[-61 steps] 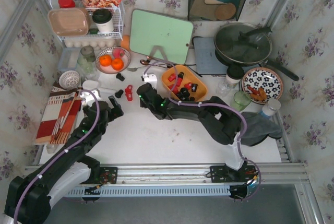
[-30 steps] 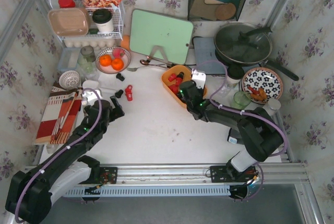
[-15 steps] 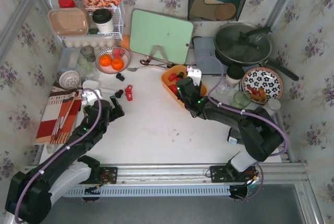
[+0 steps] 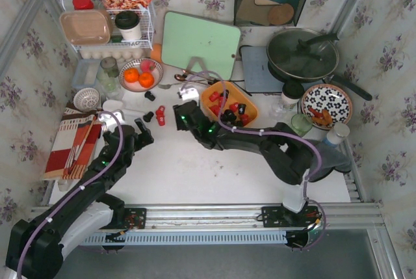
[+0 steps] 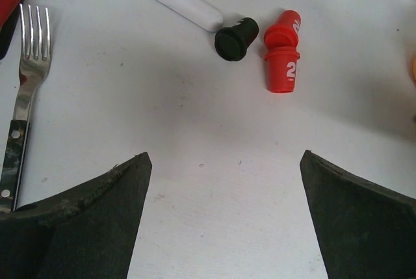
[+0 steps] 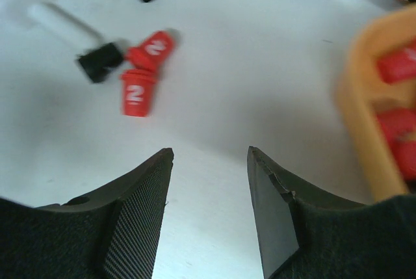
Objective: Mix the coffee capsules in the storage basket
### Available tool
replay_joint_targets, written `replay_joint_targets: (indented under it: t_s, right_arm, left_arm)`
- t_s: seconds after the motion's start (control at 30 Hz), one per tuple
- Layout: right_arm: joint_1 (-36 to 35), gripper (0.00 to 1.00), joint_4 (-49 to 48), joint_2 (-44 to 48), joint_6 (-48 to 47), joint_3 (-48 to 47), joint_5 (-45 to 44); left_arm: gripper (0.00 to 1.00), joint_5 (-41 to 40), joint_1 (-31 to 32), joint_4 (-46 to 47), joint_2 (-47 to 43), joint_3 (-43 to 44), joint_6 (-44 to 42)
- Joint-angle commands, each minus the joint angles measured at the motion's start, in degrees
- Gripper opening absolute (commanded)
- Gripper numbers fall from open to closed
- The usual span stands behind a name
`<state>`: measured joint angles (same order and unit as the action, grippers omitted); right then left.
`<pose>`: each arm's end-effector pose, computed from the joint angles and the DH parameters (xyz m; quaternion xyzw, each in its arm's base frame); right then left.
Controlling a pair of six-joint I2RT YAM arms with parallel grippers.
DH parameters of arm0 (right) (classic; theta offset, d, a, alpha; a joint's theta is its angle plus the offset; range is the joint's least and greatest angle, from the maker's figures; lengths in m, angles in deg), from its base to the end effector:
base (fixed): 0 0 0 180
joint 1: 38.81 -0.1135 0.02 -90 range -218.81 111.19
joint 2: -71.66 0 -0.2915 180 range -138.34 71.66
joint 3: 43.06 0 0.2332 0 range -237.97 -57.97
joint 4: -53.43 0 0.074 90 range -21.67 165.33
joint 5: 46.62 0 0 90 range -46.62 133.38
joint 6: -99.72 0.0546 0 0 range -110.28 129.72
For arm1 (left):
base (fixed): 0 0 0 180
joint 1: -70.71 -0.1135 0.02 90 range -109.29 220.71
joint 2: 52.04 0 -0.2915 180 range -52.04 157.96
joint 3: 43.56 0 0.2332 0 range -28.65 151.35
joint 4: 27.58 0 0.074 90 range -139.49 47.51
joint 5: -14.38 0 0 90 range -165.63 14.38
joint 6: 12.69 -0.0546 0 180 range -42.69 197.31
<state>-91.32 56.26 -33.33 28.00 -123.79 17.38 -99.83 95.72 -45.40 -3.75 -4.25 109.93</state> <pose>0.2731 0.3168 0.2432 -0.1324 0.8289 0.1381 0.5256 0.1607 -0.0503 0.2389 -0.1649 0.8237 -0.0904 0.5350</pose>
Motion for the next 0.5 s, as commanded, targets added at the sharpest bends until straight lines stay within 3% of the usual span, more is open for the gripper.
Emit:
replay_joint_targets:
  t_s: [0.0,0.47]
  right_arm:
    - [-1.81,0.57,-5.78,-5.95,-1.81,-5.08,6.54]
    - [-1.91,0.56,-16.48,-20.03,-1.15,-11.82,15.16]
  left_arm:
    - [0.99,-1.37,-0.05,-1.14,-0.93,0.03,0.25]
    - [0.99,-0.97,-0.05,-1.48,-2.13,-0.06,0.66]
